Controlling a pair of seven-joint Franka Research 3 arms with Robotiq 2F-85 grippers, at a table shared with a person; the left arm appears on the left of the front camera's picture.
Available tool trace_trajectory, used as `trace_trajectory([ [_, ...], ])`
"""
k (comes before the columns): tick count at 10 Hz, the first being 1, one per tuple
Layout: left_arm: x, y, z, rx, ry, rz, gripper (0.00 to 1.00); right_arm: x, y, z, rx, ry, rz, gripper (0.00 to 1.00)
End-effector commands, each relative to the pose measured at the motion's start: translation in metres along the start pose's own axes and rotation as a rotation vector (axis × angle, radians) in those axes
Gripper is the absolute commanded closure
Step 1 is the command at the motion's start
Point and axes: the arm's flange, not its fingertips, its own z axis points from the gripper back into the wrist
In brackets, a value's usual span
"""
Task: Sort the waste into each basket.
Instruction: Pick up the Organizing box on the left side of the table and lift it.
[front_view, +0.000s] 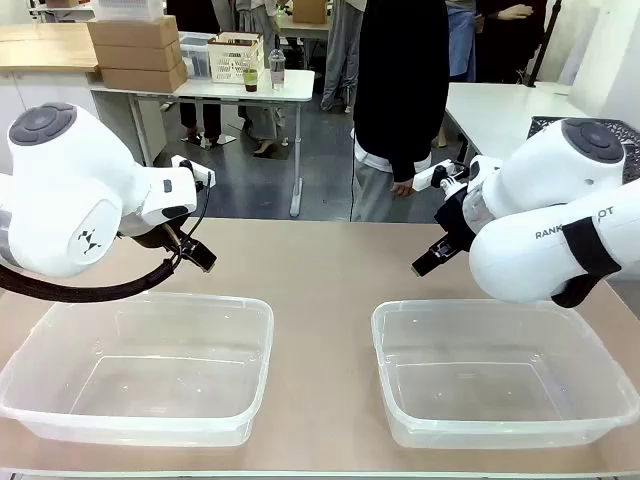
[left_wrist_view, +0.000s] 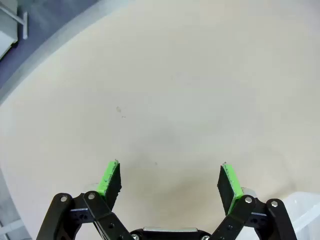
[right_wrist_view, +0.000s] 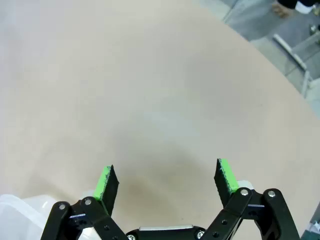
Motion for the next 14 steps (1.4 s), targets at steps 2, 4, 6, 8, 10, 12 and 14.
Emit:
trace_trajectory([
  [2,0.0,0.0,0.0,0.0,0.0,0.0,0.0,0.0,0.0,0.0,0.0,0.0,0.0,0.0],
  [4,0.0,0.0,0.0,0.0,0.0,0.0,0.0,0.0,0.0,0.0,0.0,0.0,0.0,0.0],
  [6,0.0,0.0,0.0,0.0,0.0,0.0,0.0,0.0,0.0,0.0,0.0,0.0,0.0,0.0],
  [8,0.0,0.0,0.0,0.0,0.0,0.0,0.0,0.0,0.0,0.0,0.0,0.0,0.0,0.0],
  [10,0.0,0.0,0.0,0.0,0.0,0.0,0.0,0.0,0.0,0.0,0.0,0.0,0.0,0.0],
  [12,0.0,0.0,0.0,0.0,0.0,0.001,0.0,0.0,0.0,0.0,0.0,0.0,0.0,0.0],
  [14,-0.004,0.005,0.104,-0.197,-0.003,0.07,0.0,-0.008,0.002,0.102,0.033,0.052,-0.094,0.0],
])
